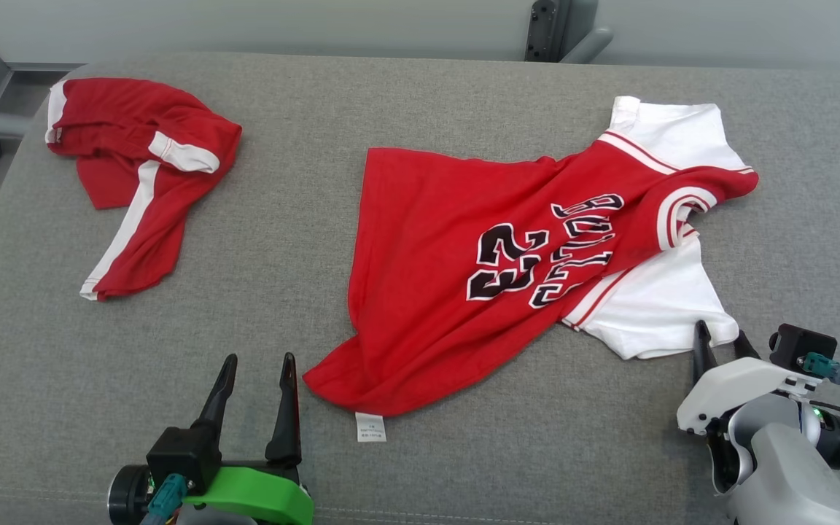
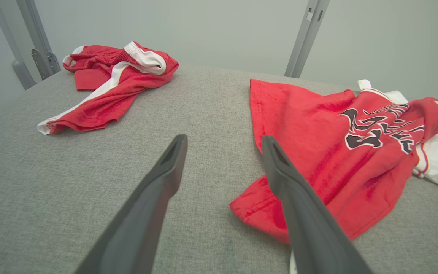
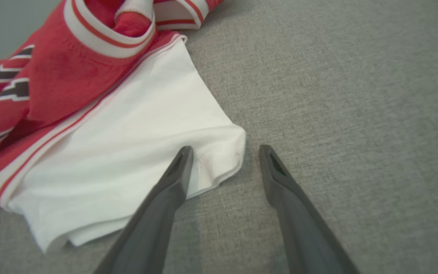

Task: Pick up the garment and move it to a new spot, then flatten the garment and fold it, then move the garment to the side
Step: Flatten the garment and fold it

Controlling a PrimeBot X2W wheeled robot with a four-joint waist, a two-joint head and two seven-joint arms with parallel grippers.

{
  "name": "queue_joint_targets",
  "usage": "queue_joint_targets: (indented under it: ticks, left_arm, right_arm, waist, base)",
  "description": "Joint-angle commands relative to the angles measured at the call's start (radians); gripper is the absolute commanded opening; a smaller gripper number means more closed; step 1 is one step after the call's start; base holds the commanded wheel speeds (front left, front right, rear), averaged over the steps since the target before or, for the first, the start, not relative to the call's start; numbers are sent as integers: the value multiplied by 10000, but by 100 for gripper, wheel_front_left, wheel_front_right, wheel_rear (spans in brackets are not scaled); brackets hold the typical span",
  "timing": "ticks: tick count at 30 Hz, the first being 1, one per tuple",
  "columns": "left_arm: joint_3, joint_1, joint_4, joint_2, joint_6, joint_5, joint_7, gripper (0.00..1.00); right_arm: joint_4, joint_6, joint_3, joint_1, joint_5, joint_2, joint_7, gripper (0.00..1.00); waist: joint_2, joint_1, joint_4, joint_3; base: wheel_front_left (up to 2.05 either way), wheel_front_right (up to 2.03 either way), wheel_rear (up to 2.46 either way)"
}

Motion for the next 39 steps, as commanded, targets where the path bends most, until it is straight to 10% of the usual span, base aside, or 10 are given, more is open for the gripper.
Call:
queue_joint_targets:
  ticks: [1,6,39]
  left_arm:
    - [10,-136,18,26,46,-56,1,100]
    - [54,-108,75,26,34,-28,2,100]
    - [-1169,-711,3115,28,-357,-2381,554,100]
  right_arm:
    - [165,-11,-10,-66,60,2,-17,46]
    - [671,-12,153,-426,503,-4,-275,0]
    - [-3161,-12,755,2909,2007,-11,-297,0]
  waist:
    - [0,0,21,7]
    - [0,0,-16,-62]
    - [0,0,-1112,-627]
  base:
    - [0,0,0]
    - [0,0,0]
    - [0,0,0]
